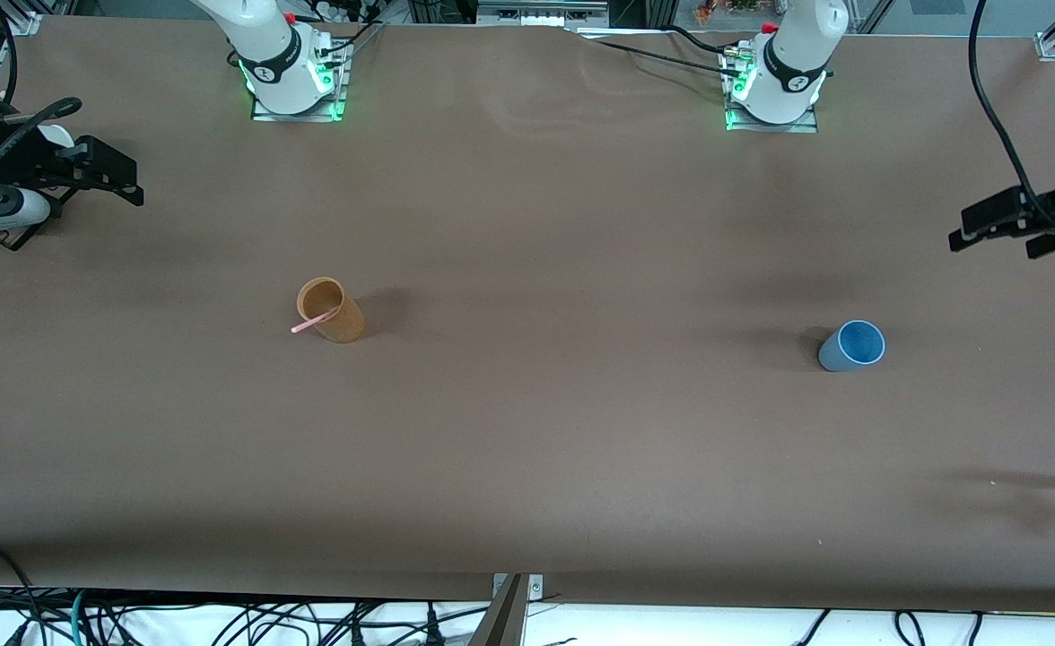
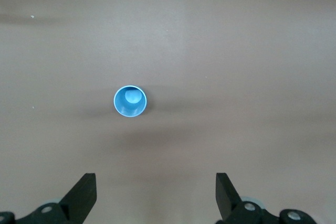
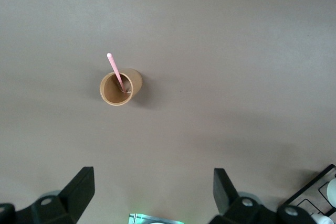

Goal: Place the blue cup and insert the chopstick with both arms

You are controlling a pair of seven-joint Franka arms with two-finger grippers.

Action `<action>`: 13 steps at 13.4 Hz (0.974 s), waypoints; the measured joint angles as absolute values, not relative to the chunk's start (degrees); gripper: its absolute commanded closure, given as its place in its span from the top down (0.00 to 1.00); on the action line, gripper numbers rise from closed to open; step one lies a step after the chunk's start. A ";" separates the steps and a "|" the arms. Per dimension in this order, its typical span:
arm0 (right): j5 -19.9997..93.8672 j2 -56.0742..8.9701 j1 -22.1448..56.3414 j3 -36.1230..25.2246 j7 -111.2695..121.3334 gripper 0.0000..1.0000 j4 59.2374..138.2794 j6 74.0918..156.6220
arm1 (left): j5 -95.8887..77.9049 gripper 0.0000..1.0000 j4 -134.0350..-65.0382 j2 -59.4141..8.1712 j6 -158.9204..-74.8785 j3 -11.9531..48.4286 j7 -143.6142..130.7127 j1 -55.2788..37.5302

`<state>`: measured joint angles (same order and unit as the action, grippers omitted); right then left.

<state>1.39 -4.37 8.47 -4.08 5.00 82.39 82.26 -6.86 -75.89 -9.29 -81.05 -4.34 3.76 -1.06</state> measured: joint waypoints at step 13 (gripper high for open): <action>1.39 -4.39 8.45 -4.08 5.09 1.00 82.39 82.33 | -4.29 1.00 -83.71 -3.72 -81.04 -2.05 -0.73 -0.06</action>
<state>1.39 -4.39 8.45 -4.08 5.09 82.39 82.33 -4.29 -83.71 -3.72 -81.04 -2.05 -0.73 -0.06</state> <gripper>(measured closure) 0.000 0.000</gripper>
